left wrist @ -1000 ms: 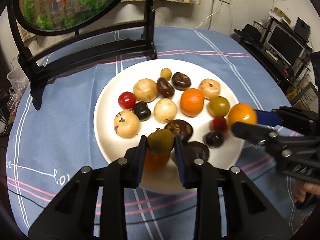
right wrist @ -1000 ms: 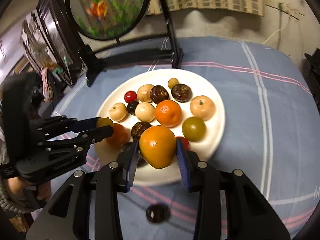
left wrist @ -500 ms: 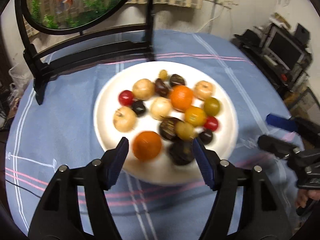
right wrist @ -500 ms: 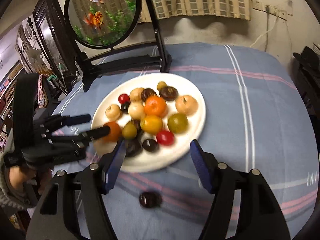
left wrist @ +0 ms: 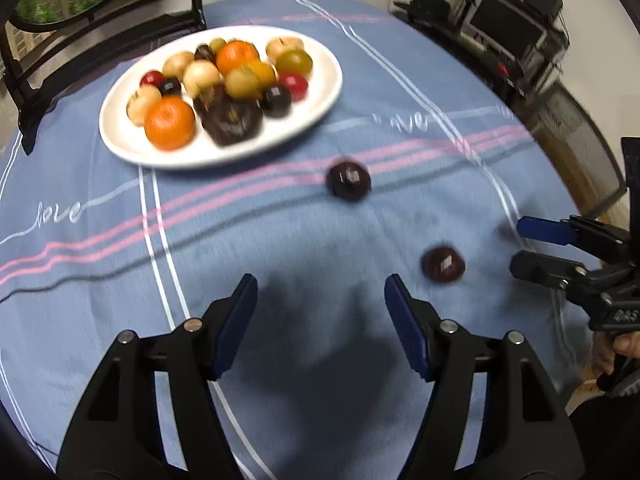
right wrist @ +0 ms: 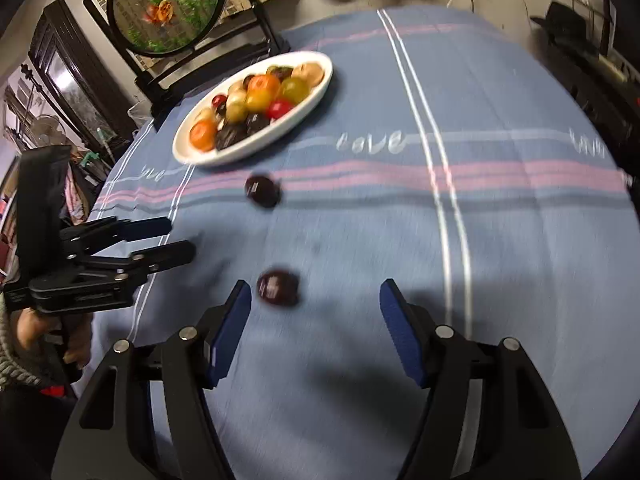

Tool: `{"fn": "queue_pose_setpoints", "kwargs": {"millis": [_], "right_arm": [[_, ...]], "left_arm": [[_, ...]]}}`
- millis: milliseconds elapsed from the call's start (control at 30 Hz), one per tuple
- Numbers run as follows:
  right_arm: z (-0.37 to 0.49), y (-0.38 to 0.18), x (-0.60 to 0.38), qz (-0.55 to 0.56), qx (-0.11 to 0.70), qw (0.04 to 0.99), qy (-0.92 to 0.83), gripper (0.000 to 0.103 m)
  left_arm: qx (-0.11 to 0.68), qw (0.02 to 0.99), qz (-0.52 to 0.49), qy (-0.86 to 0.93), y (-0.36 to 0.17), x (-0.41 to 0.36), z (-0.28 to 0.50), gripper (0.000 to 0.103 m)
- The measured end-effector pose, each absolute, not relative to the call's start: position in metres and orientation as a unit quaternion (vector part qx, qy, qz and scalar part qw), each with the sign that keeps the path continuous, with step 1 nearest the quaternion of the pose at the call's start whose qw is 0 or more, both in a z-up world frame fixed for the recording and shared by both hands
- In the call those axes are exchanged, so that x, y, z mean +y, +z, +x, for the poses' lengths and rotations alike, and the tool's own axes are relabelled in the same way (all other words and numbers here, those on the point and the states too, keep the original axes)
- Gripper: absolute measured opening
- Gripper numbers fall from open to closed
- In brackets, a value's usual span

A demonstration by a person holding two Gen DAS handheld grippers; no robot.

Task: Organize fruits
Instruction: 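Move back and grasp a small dark tomato with the left tool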

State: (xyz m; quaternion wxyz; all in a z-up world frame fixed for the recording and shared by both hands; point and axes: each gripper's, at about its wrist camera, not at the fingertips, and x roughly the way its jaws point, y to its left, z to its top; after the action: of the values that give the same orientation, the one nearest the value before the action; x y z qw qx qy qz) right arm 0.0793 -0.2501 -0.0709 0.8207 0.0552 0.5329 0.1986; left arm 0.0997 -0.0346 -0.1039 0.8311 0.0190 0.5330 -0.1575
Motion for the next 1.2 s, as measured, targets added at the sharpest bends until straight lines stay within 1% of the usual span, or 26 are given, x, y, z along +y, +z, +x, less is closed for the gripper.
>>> {"fn": "queue_pose_setpoints", "kwargs": {"millis": [133,233,500,567,600,700,767,833,867,1100,1133,1200], "right_arm": [[0.059,-0.077,-0.236,0.019,0.536,0.815,0.219,0.067],[0.053,-0.077,-0.227,0.002,0.53,0.816,0.231,0.067],[0.045,-0.08,-0.244,0.018,0.531,0.82,0.212,0.067],[0.042,-0.081,-0.25,0.024,0.533,0.821,0.205,0.067],[0.04,-0.082,-0.253,0.027,0.534,0.821,0.2,0.067],[0.036,-0.083,-0.261,0.034,0.536,0.822,0.189,0.067],[0.034,-0.083,-0.266,0.041,0.536,0.823,0.182,0.067],[0.033,-0.084,-0.271,0.048,0.536,0.824,0.179,0.067],[0.033,-0.084,-0.272,0.05,0.536,0.824,0.178,0.067],[0.041,-0.084,-0.266,0.046,0.538,0.819,0.193,0.067],[0.044,-0.085,-0.264,0.045,0.539,0.818,0.196,0.067],[0.047,-0.085,-0.259,0.04,0.54,0.816,0.204,0.067]], "left_arm": [[0.537,0.829,0.021,-0.154,-0.107,-0.034,0.099,0.068],[0.533,0.831,0.023,-0.153,-0.103,-0.04,0.112,0.068],[0.524,0.834,0.028,-0.171,-0.101,-0.074,0.154,0.067],[0.521,0.836,0.027,-0.171,-0.102,-0.078,0.164,0.062],[0.523,0.834,0.025,-0.173,-0.104,-0.079,0.167,0.057],[0.534,0.827,0.012,-0.176,-0.11,-0.083,0.178,0.053],[0.538,0.824,0.011,-0.175,-0.113,-0.084,0.181,0.048],[0.538,0.824,0.017,-0.174,-0.116,-0.085,0.182,0.037],[0.539,0.824,0.02,-0.174,-0.117,-0.085,0.183,0.033],[0.538,0.825,0.002,-0.175,-0.117,-0.072,0.171,0.019],[0.537,0.825,-0.002,-0.173,-0.116,-0.069,0.17,0.015],[0.532,0.83,-0.005,-0.169,-0.112,-0.064,0.166,0.015]]}}
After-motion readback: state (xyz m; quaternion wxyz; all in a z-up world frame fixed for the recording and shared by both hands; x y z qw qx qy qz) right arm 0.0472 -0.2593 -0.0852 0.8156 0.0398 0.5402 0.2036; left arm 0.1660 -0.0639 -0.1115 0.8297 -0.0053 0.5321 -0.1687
